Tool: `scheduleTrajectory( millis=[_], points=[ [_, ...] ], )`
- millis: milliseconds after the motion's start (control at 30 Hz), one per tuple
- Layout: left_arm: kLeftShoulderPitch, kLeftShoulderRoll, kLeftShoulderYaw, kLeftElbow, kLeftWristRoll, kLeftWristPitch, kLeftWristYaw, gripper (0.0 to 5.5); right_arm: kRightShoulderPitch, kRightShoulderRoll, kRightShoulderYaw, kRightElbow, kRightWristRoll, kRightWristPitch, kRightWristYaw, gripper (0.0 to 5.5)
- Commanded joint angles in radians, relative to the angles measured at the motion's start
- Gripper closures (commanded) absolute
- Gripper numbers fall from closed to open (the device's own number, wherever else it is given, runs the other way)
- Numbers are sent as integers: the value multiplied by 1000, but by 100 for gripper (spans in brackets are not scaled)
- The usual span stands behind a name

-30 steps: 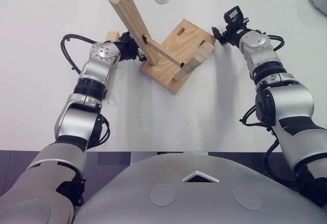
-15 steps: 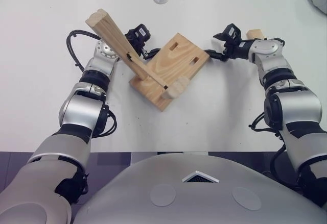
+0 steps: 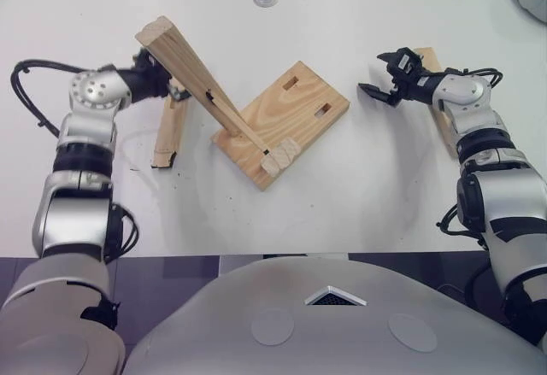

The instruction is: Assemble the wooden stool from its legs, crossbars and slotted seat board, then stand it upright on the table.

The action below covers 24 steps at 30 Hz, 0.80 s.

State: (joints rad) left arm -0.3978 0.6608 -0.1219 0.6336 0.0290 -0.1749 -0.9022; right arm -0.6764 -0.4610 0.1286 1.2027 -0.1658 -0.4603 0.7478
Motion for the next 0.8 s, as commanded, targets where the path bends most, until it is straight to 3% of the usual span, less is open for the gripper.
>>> scheduleTrajectory(
  millis=[33,200,433,700,800],
  points=[
    [174,159,3,-330,-24,224,-136,131,-7,29,26,42,-48,37,-93,185],
    [252,236,17,-553,-56,369,-208,131,-24,76,27,69,-54,60,-188,185],
    [357,195,-40,-703,-67,452,-188,131,-17,146,34,78,-43,71,-114,185],
    [225,-79,-48,-546,-84,452,38,131,38,88,121,41,-99,57,58,185],
    [80,-227,-60,-346,-79,393,102,131,148,13,116,-114,-8,63,266,185]
  ],
)
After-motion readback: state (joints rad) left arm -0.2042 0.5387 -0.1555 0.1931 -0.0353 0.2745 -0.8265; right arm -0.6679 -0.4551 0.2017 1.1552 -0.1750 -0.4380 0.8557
